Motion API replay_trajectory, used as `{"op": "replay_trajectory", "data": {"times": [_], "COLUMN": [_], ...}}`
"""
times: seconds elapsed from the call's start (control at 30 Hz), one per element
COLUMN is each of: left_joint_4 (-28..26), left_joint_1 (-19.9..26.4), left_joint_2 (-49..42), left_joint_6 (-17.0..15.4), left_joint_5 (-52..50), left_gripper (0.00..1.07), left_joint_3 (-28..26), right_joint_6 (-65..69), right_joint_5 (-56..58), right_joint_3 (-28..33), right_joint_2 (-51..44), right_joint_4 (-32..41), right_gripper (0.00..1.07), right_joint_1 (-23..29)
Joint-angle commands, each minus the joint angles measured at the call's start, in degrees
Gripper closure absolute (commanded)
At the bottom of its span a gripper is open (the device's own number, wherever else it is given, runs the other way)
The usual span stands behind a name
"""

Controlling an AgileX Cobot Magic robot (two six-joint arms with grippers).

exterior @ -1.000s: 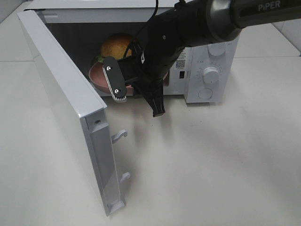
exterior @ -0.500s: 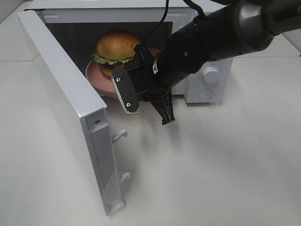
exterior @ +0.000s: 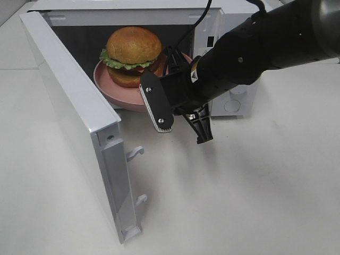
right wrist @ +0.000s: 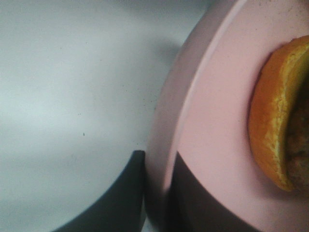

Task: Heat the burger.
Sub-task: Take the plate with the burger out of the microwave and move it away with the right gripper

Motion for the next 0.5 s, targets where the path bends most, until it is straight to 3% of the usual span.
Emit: {"op": "replay_trajectory", "data": {"times": [0.03,0.5], "left_joint_4": [0.06,0.06], "left_joint_1": [0.11,0.11], "left_joint_2": [-1.03,-1.03], "left_joint_6": [-0.17,-0.17], "left_joint_5": [-0.74,-0.74], "left_gripper": [0.07,0.07], "left_joint_3": [0.00,0.00], "right_joint_6": [1.32,1.32], "right_joint_5": [-1.83,-3.09], "right_joint_3": [2.69,13.12], "right_joint_2": [-4.35,-13.01], "right_joint_4": [0.63,0.57], "right_gripper": [1.07,1.07], "right_joint_1": [-1.66,-1.66]}}
